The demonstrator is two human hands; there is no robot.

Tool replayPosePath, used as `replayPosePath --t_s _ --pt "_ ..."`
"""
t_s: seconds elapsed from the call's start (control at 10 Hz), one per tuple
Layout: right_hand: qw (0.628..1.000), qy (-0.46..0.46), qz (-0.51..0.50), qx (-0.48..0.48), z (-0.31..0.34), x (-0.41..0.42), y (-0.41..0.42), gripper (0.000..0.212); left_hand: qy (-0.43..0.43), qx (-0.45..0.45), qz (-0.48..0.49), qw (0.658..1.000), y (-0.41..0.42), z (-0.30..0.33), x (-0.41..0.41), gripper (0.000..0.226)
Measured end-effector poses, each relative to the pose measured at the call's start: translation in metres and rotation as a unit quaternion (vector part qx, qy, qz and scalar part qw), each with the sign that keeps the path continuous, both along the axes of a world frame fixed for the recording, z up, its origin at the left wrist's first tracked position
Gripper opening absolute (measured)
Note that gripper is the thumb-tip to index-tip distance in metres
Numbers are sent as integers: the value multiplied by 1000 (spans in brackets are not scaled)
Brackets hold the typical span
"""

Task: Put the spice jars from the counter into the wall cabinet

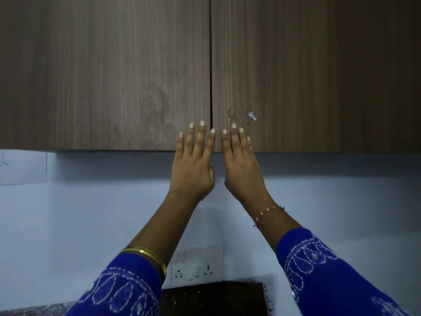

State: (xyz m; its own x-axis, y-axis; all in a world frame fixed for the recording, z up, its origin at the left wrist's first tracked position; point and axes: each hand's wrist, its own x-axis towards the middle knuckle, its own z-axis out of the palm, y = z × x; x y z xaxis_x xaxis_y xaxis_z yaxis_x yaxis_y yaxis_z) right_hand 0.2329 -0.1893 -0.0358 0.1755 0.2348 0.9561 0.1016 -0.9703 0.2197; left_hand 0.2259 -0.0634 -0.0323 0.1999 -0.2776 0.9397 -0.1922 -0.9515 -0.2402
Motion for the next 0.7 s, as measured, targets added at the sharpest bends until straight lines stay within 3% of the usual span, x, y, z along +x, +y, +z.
replayPosePath --t_s 0.2,0.3,0.7 --pt "990 143 -17 -17 6 -29 -2 71 118 24 23 992 3 4 -24 66" --pt "988 149 -22 -31 1 -43 -3 64 150 36 14 988 9 0 -36 61" --pt "988 150 -17 -42 -22 -92 -17 66 108 0 -22 994 46 -38 -82 56"
